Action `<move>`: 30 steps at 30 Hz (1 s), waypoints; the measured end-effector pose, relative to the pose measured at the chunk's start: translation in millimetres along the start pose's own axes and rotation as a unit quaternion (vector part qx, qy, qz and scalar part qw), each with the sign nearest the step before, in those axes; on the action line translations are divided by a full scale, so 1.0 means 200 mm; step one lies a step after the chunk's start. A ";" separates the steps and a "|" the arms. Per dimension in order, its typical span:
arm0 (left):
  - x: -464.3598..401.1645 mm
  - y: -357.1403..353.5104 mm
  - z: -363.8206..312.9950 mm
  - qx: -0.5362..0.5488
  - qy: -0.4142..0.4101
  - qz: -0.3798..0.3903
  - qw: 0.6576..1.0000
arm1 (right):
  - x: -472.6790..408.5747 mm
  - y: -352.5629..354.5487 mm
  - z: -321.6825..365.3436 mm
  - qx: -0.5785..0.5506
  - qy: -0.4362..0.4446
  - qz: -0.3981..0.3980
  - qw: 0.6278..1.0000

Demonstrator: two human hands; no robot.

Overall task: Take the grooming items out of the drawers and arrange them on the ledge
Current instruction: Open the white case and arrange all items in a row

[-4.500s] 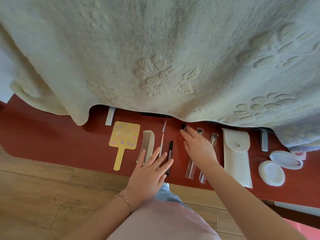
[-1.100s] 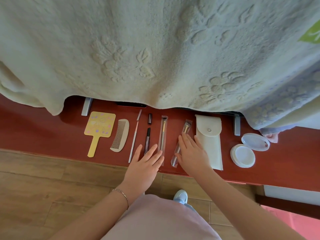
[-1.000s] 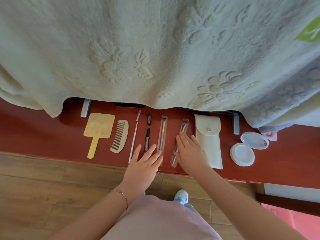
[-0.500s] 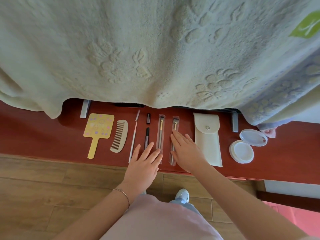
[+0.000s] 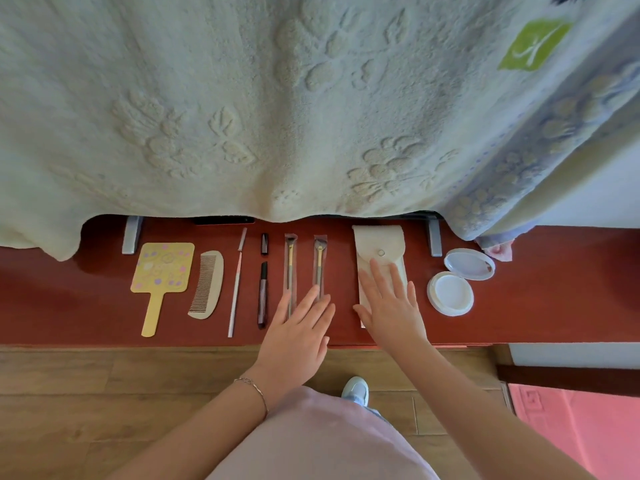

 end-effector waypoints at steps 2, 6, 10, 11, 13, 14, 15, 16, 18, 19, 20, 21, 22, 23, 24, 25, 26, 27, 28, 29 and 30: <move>-0.03 0.01 -0.02 -0.006 -0.006 -0.003 1.000 | 0.00 -0.02 0.01 -0.016 -0.005 0.001 1.000; -0.06 0.01 -0.04 -0.008 -0.011 0.002 1.000 | 0.00 -0.02 0.03 -0.029 -0.007 -0.004 1.000; -0.05 0.00 -0.04 -0.011 -0.010 0.021 1.000 | 0.01 -0.03 0.06 -0.029 0.006 0.002 1.000; -0.05 -0.01 -0.04 -0.010 -0.008 0.027 1.000 | 0.02 -0.03 0.08 -0.030 0.012 0.003 0.999; -0.04 -0.02 -0.04 -0.007 -0.005 0.034 0.999 | 0.04 -0.03 0.11 -0.034 0.025 0.005 0.999; -0.04 -0.02 -0.04 -0.006 -0.004 0.037 0.999 | 0.04 -0.03 0.12 -0.037 0.027 0.005 0.999; -0.04 -0.02 -0.04 -0.005 -0.004 0.039 0.999 | 0.05 -0.02 0.13 -0.041 0.026 0.005 0.999; -0.04 -0.02 -0.04 -0.005 -0.004 0.040 0.999 | 0.05 -0.02 0.14 -0.044 0.025 0.005 0.999; -0.05 -0.02 -0.04 -0.005 -0.002 0.043 0.999 | 0.05 -0.02 0.14 -0.049 0.022 0.004 0.999; -0.05 -0.02 -0.04 -0.005 -0.001 0.046 0.999 | 0.05 -0.02 0.14 -0.053 0.021 0.002 0.998; -0.05 -0.02 -0.04 -0.004 0.000 0.050 0.999 | 0.05 -0.02 0.14 -0.055 0.020 0.000 0.998; -0.05 -0.03 -0.04 -0.003 0.000 0.053 0.999 | 0.05 -0.01 0.14 -0.055 0.019 -0.001 0.998; -0.05 -0.03 -0.04 -0.002 0.000 0.055 0.998 | 0.05 -0.01 0.13 -0.058 0.019 -0.004 0.998; -0.06 -0.03 -0.04 -0.003 0.000 0.055 0.998 | 0.05 -0.01 0.13 -0.062 0.022 -0.006 0.998; -0.06 -0.03 -0.04 -0.003 0.000 0.052 0.999 | 0.05 0.00 0.12 -0.068 0.027 -0.014 0.997; -0.07 -0.03 -0.04 -0.002 0.000 0.048 0.999 | 0.06 0.01 0.11 -0.075 0.030 -0.030 0.996; -0.09 -0.03 -0.04 0.001 0.003 0.048 0.999 | 0.07 0.03 0.09 -0.083 0.030 -0.055 0.995; -0.10 -0.03 -0.05 0.004 0.005 0.050 0.999 | 0.09 0.06 0.05 -0.093 0.021 -0.082 0.992; -0.12 -0.04 -0.05 0.007 0.006 0.055 0.998 | 0.12 0.08 0.00 -0.102 0.005 -0.108 0.989; -0.14 -0.04 -0.06 0.008 0.004 0.061 0.998 | 0.15 0.10 -0.07 -0.109 -0.016 -0.136 0.985; -0.16 -0.04 -0.08 0.010 0.000 0.062 0.998 | 0.18 0.12 -0.15 -0.115 -0.040 -0.164 0.979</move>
Point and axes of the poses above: each hand's wrist, its own x-axis away from the middle knuckle, its own y-axis out of the back of the hand, z = x × y, the point moved 6 cm from there along -x, towards the middle knuckle, and after that the axes turned 3 degrees about -y, right-handed, at the moved point
